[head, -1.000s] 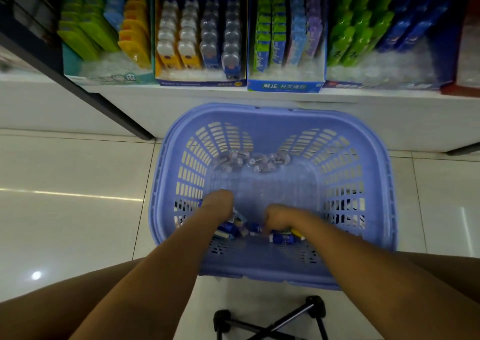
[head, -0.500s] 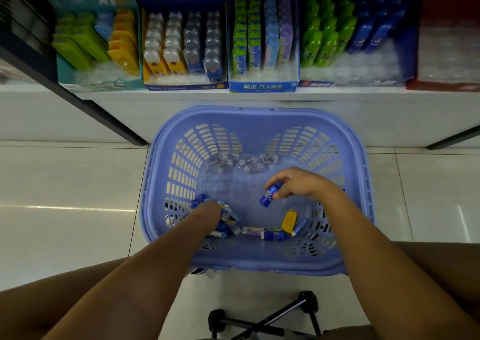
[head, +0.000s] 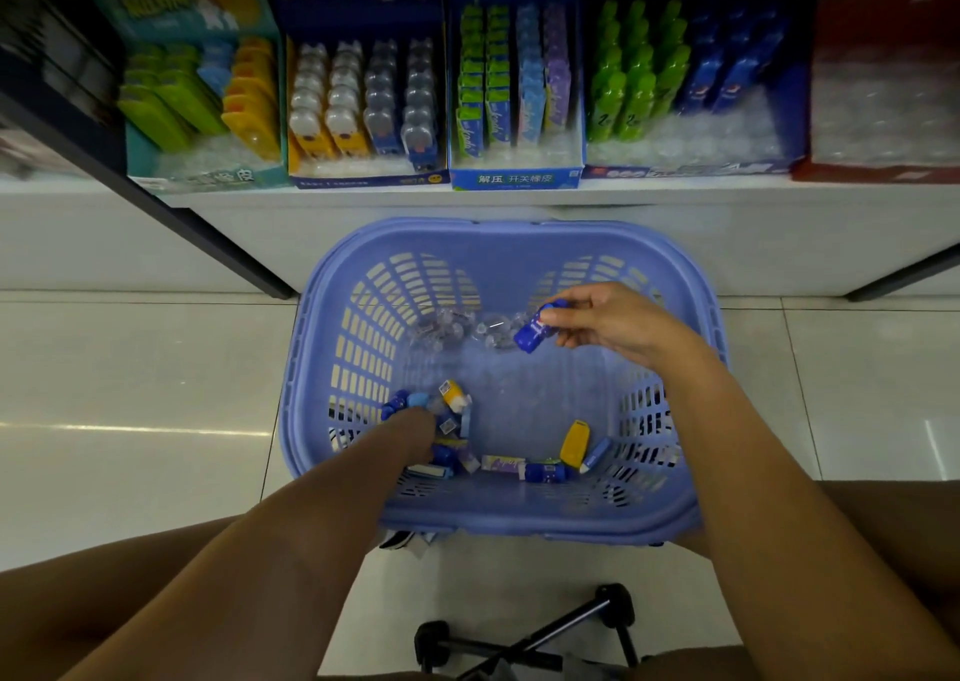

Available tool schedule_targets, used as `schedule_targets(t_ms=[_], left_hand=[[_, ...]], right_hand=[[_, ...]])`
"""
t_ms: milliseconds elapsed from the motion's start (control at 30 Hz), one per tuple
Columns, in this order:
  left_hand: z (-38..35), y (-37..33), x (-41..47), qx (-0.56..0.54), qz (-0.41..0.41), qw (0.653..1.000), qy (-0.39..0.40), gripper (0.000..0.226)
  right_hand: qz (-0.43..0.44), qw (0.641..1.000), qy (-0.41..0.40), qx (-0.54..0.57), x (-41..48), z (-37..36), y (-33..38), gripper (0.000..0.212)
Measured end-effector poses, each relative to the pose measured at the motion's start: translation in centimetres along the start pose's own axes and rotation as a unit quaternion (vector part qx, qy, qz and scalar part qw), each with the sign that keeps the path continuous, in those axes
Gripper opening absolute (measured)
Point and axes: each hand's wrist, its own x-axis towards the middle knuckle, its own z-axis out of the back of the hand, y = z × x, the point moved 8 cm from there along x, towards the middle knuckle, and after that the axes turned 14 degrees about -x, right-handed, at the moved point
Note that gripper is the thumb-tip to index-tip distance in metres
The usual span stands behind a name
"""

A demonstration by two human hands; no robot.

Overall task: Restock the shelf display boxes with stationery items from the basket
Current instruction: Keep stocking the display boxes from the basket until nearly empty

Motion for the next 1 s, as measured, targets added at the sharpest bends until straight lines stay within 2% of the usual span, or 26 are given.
schedule_targets(t_ms=[133,233,300,433,600,700,767,833,1000], left_hand=[[0.3,0.2,-0.4,-0.058,0.002,0.998,0.009,0.038],[1.9,-0.5,-1.0,-0.099,-0.021,0.995,0.007,0.03],[4.7,-0.9,-1.7,-0.197,-0.044,0.979,-0.036,0.021],[10.5,-2.8,-4.0,-0.379,-0.117,0.913,-0.094,0.021],[16.2,-7.1,-9.5,-0.531,-0.243,0.798,-0.148,0.015],[17.6,-9.6,-12.5,-0.639,-0.298,0.7,-0.112,0.012],[18.1,-11.3,-14.1,-0.67,-0.322,0.663,-0.09,0.012],[18.1,-12.8,-15.5,-0.685,-0.337,0.641,-0.078,0.013],[17.1,-15.2,-17.0,-0.686,-0.353,0.634,-0.055,0.036]], right_hand=[[0.066,0.996,-0.06,0.03,-0.9,1.6,3.0,0.026],[0.12,0.984,-0.129,0.027,-1.6,2.7,6.4,0.019],[0.162,0.973,-0.165,0.029,-2.0,3.1,9.0,0.015],[0.215,0.95,-0.225,0.021,-3.1,4.2,12.9,0.02],[0.257,0.889,-0.377,0.019,-6.7,10.1,13.9,0.018],[0.234,0.86,-0.452,-0.04,-8.5,14.6,12.9,0.022],[0.194,0.834,-0.504,-0.111,-9.2,17.9,12.5,0.03],[0.145,0.819,-0.522,-0.19,-9.2,21.1,12.3,0.034],[0.052,0.862,-0.427,-0.269,-6.7,25.7,11.3,0.041]])
